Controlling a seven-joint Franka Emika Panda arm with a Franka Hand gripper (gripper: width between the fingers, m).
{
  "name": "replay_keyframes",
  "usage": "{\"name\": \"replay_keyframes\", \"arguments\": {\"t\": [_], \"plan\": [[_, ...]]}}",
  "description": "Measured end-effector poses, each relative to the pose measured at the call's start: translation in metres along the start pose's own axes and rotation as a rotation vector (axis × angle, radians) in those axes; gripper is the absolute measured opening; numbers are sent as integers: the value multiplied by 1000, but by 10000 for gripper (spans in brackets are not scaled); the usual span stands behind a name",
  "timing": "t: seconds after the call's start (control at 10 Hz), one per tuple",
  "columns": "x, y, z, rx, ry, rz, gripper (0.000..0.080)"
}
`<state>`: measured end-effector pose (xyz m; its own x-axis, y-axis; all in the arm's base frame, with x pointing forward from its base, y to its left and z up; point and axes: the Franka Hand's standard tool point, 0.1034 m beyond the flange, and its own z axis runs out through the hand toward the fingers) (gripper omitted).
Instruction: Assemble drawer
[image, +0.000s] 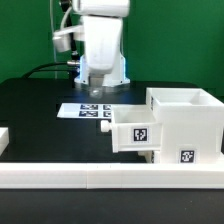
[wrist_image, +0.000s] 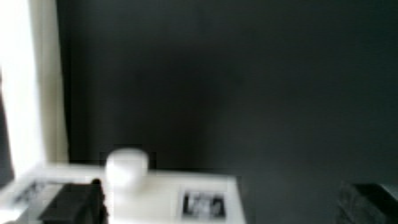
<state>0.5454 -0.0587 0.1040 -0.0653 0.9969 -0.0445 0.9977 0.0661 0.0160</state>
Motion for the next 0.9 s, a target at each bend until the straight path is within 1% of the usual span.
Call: {"name": "replay_keyframes", "arguments": {"t": [0.1, 0.2, 0.3, 0.5, 0.7, 0.9], "plan": [[-5, -2, 9, 11, 7, -7, 649], [-6, 1, 17, 18, 14, -20, 649], [-5, 8, 22, 18, 20, -21, 649], [11, 18, 26, 19, 31, -32, 649], [30, 29, 28, 30, 34, -19, 649], [46, 36, 29, 27, 35, 3, 649]]}}
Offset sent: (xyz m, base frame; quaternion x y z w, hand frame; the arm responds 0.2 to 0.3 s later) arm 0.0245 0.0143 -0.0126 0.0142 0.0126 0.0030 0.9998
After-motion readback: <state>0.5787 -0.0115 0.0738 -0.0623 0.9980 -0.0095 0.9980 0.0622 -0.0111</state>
